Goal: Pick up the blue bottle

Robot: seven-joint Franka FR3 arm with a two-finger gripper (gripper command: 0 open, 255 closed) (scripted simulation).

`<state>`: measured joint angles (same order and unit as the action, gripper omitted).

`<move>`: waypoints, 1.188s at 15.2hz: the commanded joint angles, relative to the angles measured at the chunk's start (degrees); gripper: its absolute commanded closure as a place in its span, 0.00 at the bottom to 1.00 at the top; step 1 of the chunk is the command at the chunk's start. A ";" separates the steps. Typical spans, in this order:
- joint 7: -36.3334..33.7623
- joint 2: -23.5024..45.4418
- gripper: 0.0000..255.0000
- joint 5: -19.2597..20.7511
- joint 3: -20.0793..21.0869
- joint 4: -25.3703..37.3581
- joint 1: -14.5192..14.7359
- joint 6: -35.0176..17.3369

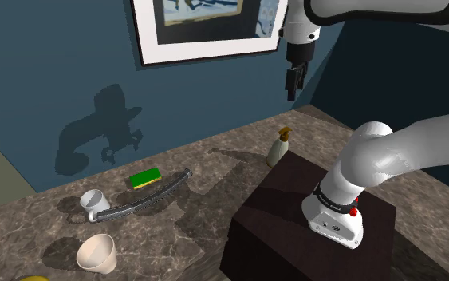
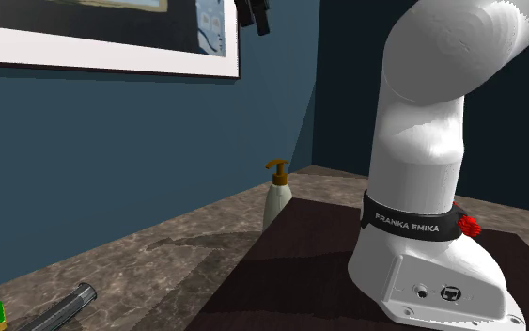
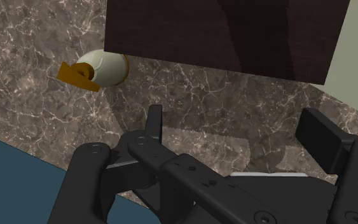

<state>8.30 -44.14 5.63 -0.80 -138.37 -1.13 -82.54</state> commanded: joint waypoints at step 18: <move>29.02 3.41 0.00 16.81 -26.59 -19.68 -4.48 -33.05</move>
<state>35.57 -42.88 21.68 -25.47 -157.85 -5.81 -112.50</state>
